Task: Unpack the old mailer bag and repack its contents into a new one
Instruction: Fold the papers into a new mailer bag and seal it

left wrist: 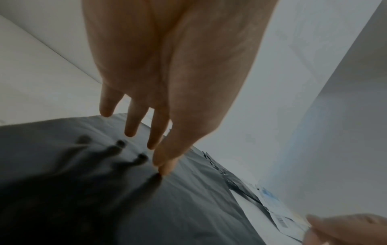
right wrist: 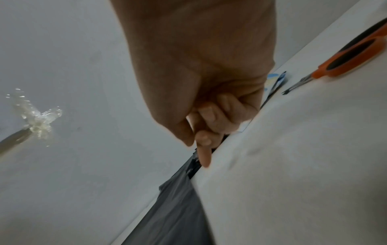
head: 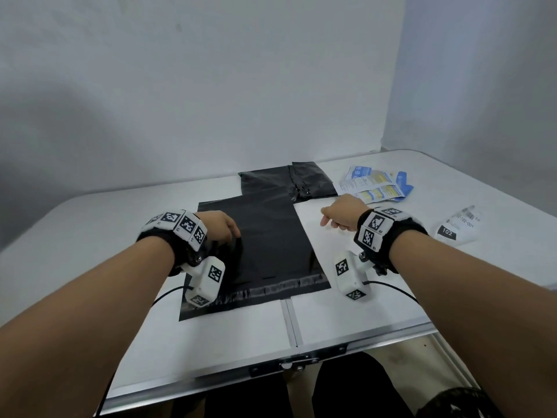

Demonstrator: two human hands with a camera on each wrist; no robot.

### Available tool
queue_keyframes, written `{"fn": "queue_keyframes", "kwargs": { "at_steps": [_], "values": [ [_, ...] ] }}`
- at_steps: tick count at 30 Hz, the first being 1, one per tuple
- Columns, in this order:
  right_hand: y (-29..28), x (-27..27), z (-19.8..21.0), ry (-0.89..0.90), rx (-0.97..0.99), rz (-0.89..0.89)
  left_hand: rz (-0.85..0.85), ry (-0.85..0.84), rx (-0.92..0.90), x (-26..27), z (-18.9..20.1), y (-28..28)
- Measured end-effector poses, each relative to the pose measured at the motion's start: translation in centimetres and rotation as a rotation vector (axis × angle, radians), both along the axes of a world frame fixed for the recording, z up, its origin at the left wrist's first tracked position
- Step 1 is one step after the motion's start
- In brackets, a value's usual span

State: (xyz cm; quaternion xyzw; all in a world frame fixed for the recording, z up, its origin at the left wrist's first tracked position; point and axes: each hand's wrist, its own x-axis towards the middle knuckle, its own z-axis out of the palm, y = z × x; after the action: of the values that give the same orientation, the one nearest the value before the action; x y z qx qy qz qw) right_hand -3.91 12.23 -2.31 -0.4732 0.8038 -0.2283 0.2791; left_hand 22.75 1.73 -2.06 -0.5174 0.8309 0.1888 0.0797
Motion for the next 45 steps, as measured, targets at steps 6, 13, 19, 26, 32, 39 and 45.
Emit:
{"fn": "queue_keyframes", "kwargs": {
  "at_steps": [6,13,19,26,32,39,45],
  "values": [
    [-0.8,-5.3,-0.6,0.006,-0.192,-0.293,-0.021,0.186,-0.161,-5.6,0.4,-0.1],
    [-2.3,-13.5,0.3,0.148,-0.202,-0.462,-0.141,0.301,-0.252,-14.0,1.8,-1.5],
    [-6.8,-16.4,2.5,0.364,-0.024,-0.26,-0.189,0.332,-0.262,-20.0,1.9,-3.8],
    [-10.3,-17.9,1.9,0.502,0.281,0.036,-0.162,0.363,-0.238,-23.4,1.2,-5.8],
    [-10.7,-19.0,2.6,0.581,0.483,0.156,-0.158,0.415,-0.207,-25.1,0.2,-6.1],
    [-10.4,-19.7,2.1,0.451,0.416,0.193,-0.123,0.487,-0.132,-26.1,-0.6,-6.0],
    [-8.9,-19.7,1.6,0.285,0.188,0.083,-0.018,0.64,-0.012,-26.1,-1.1,-5.6]
  ]
}}
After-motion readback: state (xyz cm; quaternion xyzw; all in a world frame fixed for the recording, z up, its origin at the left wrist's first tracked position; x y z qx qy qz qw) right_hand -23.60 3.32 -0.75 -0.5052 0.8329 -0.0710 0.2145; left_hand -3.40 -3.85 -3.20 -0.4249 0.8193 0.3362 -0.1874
